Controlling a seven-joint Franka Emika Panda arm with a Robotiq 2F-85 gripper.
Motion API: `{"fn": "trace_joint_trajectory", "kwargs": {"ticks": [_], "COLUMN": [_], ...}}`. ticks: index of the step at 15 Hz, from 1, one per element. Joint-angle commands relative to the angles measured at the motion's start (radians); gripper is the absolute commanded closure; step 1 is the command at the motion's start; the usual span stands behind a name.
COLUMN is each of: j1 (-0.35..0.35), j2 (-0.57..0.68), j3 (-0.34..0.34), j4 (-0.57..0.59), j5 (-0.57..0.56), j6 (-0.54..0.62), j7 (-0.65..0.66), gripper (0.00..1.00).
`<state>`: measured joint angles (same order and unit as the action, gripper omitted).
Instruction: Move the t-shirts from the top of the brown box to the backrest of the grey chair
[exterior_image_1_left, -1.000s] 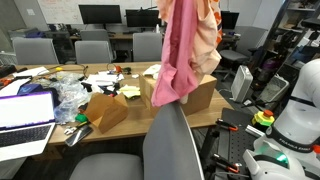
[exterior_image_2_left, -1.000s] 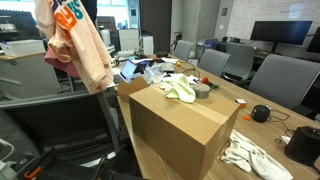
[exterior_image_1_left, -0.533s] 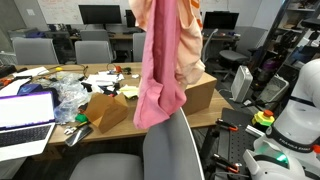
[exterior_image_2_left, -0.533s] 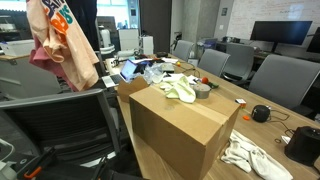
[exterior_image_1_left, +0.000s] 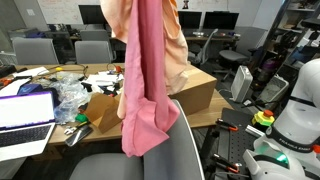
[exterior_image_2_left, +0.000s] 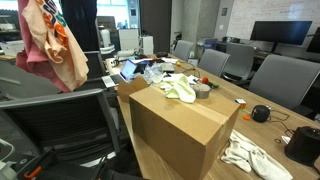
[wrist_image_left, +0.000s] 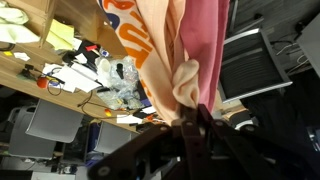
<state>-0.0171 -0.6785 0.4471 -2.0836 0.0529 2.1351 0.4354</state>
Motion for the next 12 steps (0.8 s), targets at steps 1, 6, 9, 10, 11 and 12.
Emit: {"fn": "trace_joint_trajectory", "kwargs": {"ticks": [1, 6, 9, 10, 11, 12], "j1": [0.036, 0.060, 0.078, 0.086, 0.093, 0.101], "j2": [0.053, 0.118, 0.162, 0.177, 0.191, 0.206], "j3": [-0.015, -0.005, 0.006, 0.007, 0.008, 0.006], "j4": [0.044, 0.048, 0.046, 0.047, 0.047, 0.047], "j5": [-0.024, -0.035, -0.049, -0.054, -0.063, -0.070], "j6": [-0.016, -0.024, -0.021, -0.022, -0.023, -0.025], "j7": [0.007, 0.010, 0.015, 0.014, 0.015, 0.013], "gripper": [0.98, 0.98, 0.98, 0.98, 0.98, 0.98]}}
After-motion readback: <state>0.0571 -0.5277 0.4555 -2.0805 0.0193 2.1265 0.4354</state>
